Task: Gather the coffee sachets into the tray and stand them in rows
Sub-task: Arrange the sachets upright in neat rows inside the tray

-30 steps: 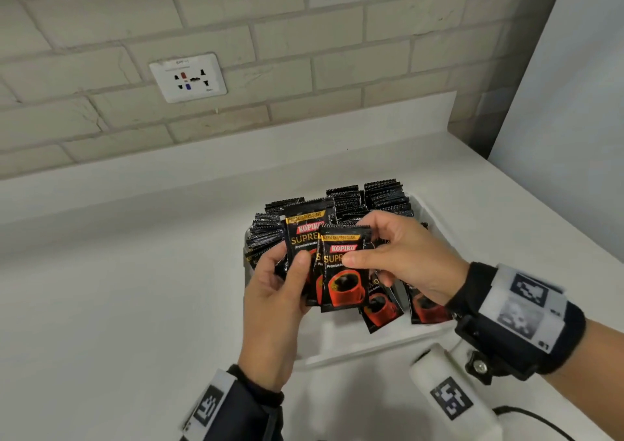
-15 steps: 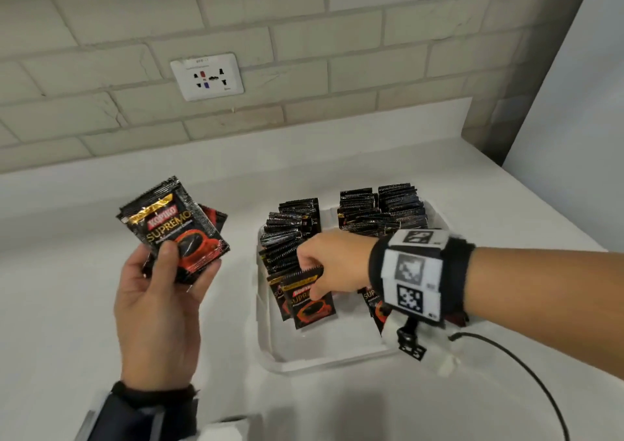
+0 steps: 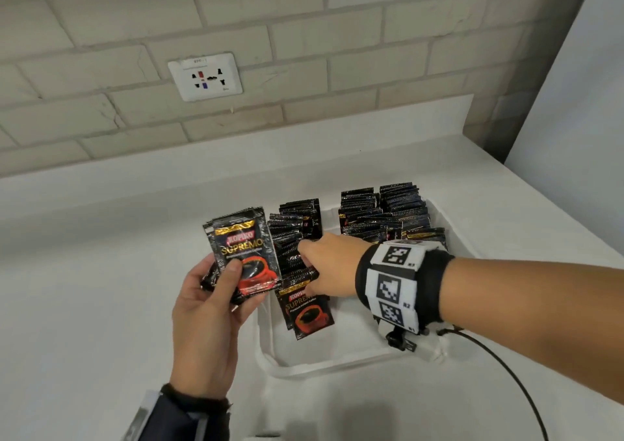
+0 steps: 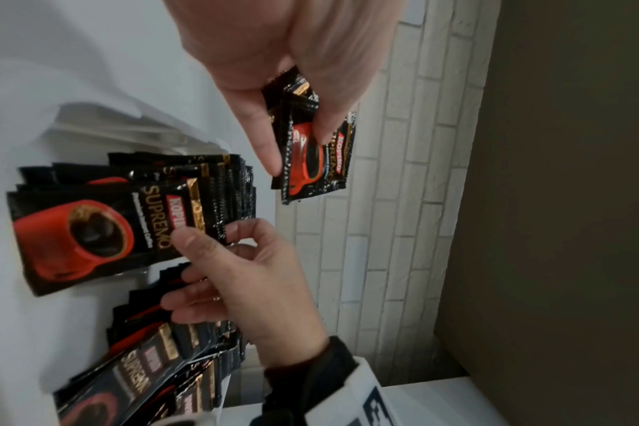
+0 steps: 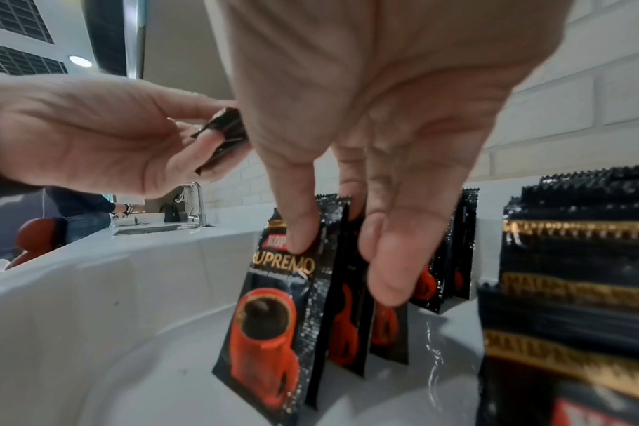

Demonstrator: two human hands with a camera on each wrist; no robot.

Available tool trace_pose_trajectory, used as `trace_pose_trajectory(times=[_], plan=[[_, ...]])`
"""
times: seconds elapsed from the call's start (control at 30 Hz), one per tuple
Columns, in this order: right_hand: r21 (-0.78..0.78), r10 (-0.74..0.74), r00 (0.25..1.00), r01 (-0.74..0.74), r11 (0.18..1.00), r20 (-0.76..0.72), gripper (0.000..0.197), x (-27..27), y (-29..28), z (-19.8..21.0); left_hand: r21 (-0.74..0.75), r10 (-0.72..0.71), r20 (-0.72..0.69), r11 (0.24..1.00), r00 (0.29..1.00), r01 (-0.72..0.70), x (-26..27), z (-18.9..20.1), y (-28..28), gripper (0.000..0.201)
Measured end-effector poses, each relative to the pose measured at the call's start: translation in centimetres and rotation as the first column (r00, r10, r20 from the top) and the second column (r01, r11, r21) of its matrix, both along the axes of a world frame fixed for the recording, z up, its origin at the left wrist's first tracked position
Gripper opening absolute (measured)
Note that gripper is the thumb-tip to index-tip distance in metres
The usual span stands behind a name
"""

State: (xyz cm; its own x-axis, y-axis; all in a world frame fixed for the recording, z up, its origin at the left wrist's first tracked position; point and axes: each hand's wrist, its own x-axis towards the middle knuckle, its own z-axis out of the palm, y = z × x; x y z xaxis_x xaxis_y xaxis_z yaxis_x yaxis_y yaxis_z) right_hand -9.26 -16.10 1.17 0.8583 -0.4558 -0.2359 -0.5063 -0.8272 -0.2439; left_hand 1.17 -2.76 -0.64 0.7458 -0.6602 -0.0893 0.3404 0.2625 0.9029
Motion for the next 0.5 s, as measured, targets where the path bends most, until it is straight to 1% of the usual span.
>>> trace_pose_trajectory(times=[0.07,0.13,0.17,0.2,0.23,0.27,0.33,0.37,0.4,0.43,0.5], plan=[[0.032,-0.03,0.999,0.029,0.999,0.011,0.034,-0.6,-0.3,0.5,0.016,-0.017,-0.002,1.0,1.0,0.017,-0.4,-0.1,-0.4,0.033],[0.091,-0.091,0.993,0.084,0.992,0.073,0.02,-1.5,-1.1,1.4,0.021,-0.034,0.003,0.999,0.999,0.034,-0.9,0.0,-0.9,0.03],[0.151,-0.147,0.982,0.128,0.98,0.122,0.013,-2.0,-1.5,1.8,0.018,-0.046,0.005,0.999,0.999,0.045,-1.2,0.1,-1.2,0.032],[0.249,-0.224,0.958,0.177,0.952,0.177,0.012,-2.5,-1.9,2.3,0.012,-0.054,0.003,0.998,0.999,0.054,-1.5,0.2,-1.4,0.034],[0.376,-0.317,0.919,0.215,0.901,0.233,0.014,-3.0,-2.2,2.7,0.0,-0.063,-0.002,0.998,0.998,0.063,-1.8,0.3,-1.7,0.036],[0.51,-0.41,0.866,0.224,0.83,0.286,0.017,-3.6,-2.3,3.2,-0.012,-0.073,-0.008,0.997,0.997,0.073,-2.2,0.4,-1.9,0.039],[0.726,-0.543,0.77,0.155,0.669,0.336,0.017,-4.5,-2.1,4.0,-0.014,-0.095,-0.003,0.995,0.995,0.095,-2.9,0.5,-2.5,0.044],[0.793,-0.573,0.748,0.105,0.6,0.335,0.015,-4.9,-1.8,4.2,-0.008,-0.108,0.003,0.994,0.994,0.108,-3.3,0.4,-2.7,0.047],[0.824,-0.577,0.747,0.07,0.562,0.33,0.014,-5.3,-1.5,4.1,0.0,-0.121,0.006,0.993,0.993,0.121,-3.6,0.4,-2.9,0.049],[0.823,-0.562,0.758,0.058,0.565,0.332,0.016,-5.5,-1.1,3.9,0.007,-0.133,0.01,0.991,0.991,0.133,-4.0,0.4,-3.1,0.051],[0.763,-0.506,0.785,0.066,0.644,0.359,0.016,-5.8,-0.6,3.3,0.001,-0.156,0.004,0.988,0.988,0.156,-4.7,0.5,-3.2,0.05]])
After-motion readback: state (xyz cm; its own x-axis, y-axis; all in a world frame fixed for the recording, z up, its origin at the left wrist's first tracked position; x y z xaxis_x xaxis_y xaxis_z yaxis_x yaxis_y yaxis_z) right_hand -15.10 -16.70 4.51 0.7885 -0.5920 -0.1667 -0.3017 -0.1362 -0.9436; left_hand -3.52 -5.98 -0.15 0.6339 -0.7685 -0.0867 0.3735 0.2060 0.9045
